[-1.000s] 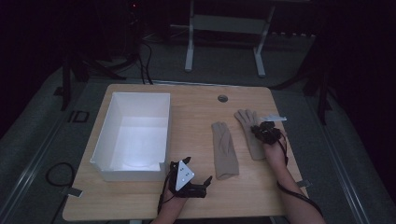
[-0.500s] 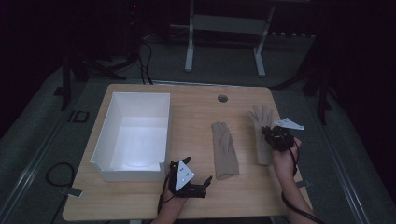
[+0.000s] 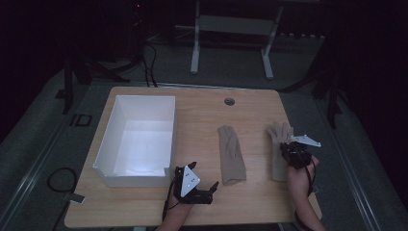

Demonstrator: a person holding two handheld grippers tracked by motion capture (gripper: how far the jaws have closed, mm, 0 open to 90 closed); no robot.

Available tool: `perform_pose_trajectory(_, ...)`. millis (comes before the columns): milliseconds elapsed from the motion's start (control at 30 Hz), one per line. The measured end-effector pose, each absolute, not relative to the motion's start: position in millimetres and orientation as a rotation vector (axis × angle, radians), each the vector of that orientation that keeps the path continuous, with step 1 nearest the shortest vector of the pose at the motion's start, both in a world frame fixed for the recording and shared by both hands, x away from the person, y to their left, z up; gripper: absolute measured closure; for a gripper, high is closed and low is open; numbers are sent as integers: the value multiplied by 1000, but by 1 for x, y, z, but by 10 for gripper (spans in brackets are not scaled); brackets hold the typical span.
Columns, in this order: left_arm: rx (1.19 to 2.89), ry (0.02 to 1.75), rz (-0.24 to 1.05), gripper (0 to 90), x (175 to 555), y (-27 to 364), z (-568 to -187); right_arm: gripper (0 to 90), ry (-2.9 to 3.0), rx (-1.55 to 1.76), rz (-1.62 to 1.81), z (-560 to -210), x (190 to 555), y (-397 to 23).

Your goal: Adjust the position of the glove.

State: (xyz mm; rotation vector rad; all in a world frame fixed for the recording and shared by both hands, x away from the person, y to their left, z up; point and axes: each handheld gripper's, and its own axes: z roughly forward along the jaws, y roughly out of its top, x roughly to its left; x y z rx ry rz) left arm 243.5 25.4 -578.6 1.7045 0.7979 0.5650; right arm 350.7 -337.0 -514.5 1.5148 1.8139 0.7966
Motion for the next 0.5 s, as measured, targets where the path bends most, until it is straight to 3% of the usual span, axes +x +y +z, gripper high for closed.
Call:
perform_pose_trajectory(333,1709,794,568,3,243,25,-579,798,1867,1576,760,-552,363,-343)
perform_pose_trajectory(500,1710,793,567,3,243,25,-579,774,1868,1588,780,-553,365,-345)
